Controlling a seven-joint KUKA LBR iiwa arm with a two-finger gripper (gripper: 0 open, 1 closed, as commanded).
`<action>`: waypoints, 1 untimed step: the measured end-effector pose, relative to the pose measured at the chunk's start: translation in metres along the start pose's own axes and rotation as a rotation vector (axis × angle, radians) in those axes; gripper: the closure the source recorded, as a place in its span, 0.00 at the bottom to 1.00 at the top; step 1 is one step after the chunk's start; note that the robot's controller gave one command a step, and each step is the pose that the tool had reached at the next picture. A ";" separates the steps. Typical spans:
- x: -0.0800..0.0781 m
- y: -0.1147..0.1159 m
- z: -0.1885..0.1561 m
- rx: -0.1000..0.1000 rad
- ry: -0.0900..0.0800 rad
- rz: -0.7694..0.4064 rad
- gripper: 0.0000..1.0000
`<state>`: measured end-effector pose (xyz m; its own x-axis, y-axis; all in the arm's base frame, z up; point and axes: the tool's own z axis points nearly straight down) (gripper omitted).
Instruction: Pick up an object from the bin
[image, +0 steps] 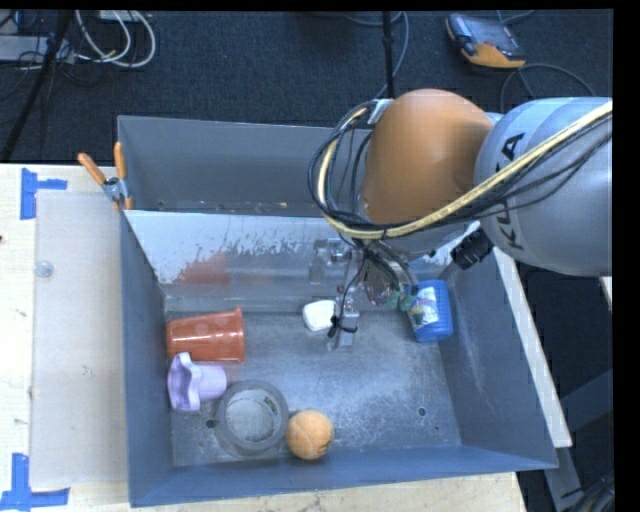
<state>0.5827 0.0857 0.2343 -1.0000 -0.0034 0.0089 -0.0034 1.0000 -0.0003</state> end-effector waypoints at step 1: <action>-0.001 0.000 -0.005 -0.001 -0.008 0.002 0.00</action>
Offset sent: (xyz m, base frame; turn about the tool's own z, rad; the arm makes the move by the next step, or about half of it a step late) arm -0.0440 0.0410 -0.0921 -0.1933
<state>0.5841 0.0854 0.2390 -1.0000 -0.0016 0.0011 -0.0016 1.0000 0.0006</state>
